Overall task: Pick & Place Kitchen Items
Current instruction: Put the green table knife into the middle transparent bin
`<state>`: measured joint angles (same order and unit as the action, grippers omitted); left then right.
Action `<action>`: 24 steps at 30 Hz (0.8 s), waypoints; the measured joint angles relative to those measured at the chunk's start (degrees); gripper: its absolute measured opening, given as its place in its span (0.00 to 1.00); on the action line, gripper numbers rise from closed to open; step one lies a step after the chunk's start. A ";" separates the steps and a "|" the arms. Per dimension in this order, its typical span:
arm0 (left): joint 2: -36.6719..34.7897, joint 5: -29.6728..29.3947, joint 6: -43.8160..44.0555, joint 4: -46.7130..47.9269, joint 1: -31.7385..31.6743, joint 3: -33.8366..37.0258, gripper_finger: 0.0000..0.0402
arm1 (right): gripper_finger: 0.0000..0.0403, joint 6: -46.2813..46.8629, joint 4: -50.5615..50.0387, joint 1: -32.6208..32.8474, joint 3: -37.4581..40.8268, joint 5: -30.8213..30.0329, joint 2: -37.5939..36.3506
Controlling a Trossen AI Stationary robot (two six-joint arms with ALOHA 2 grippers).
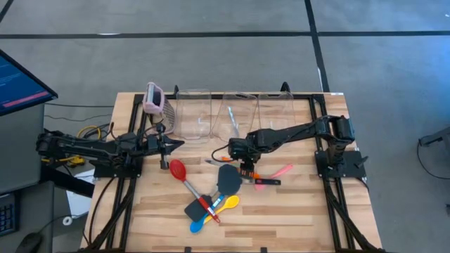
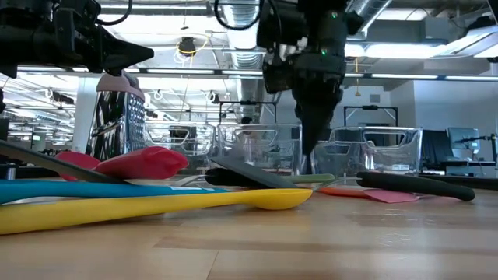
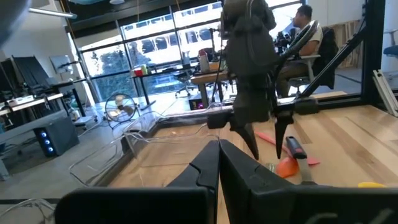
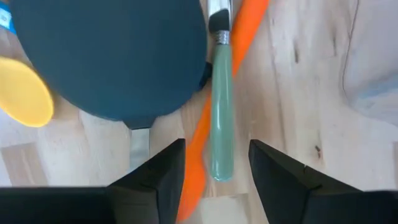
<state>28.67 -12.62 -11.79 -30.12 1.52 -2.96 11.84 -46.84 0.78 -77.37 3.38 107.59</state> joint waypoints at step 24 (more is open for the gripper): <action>0.00 0.00 0.02 0.02 0.00 0.00 0.01 | 0.02 9.18 -2.90 7.83 -4.96 -15.99 -0.02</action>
<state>28.67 -12.62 -11.77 -30.10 1.52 -2.96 21.02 -49.74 8.61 -82.32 -12.61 107.57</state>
